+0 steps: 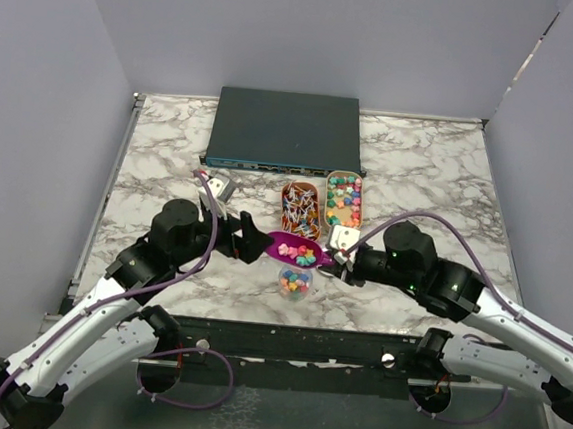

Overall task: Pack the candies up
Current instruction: Adjust the spatula, then place the fake candies in the packing bottle, then scoop the fake candies from the storage box.

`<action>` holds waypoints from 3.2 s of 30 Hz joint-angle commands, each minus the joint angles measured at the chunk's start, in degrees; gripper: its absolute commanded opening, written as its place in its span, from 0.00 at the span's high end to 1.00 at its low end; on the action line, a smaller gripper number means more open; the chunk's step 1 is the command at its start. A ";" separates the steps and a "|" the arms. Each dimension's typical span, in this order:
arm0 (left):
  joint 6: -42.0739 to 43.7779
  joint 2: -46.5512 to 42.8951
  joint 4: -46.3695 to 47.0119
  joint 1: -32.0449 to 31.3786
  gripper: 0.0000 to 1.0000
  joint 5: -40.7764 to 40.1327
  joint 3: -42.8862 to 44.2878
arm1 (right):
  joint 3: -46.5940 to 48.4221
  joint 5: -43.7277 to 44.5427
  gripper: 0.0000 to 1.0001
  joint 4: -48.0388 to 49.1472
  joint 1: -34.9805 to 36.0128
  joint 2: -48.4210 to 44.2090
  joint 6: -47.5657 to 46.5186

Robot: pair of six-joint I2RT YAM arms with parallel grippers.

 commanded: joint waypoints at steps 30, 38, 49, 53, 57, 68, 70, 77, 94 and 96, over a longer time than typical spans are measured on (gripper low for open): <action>0.51 -2.62 -0.92 0.21 0.01 -3.83 0.07 | 6.14 7.03 0.99 -26.98 0.56 4.88 -4.32; 0.63 -2.99 -1.10 0.38 0.02 -4.02 0.09 | 8.63 9.98 0.99 -32.16 0.56 9.42 -5.51; 0.78 -3.12 -1.23 0.82 0.02 -3.98 0.18 | 13.64 13.99 0.99 -37.12 0.60 16.60 -6.54; 0.84 -2.95 -1.21 1.22 0.02 -3.63 0.17 | 15.09 15.95 0.99 -37.87 1.05 18.09 -6.59; 0.87 -2.99 -1.23 1.61 0.02 -3.52 0.18 | 17.25 17.62 0.99 -39.43 2.35 20.04 -6.25; 0.88 -3.32 -1.49 2.14 0.01 -3.56 0.10 | 22.87 24.22 0.99 -45.87 6.10 24.87 -4.93; 0.87 -3.50 -1.51 2.15 0.02 -3.46 0.14 | 23.83 24.88 0.99 -46.06 6.26 25.24 -5.00; 0.92 -4.63 -1.59 2.23 0.01 -3.46 0.17 | 27.50 25.80 0.99 -45.37 6.23 25.44 -5.01; 0.91 -6.08 -1.63 2.32 0.02 -3.34 0.13 | 36.79 27.33 0.99 -46.15 3.29 33.56 1.94; 0.90 -6.42 -1.67 2.32 0.02 -3.48 0.17 | 38.49 26.84 0.99 -45.89 2.27 35.26 4.31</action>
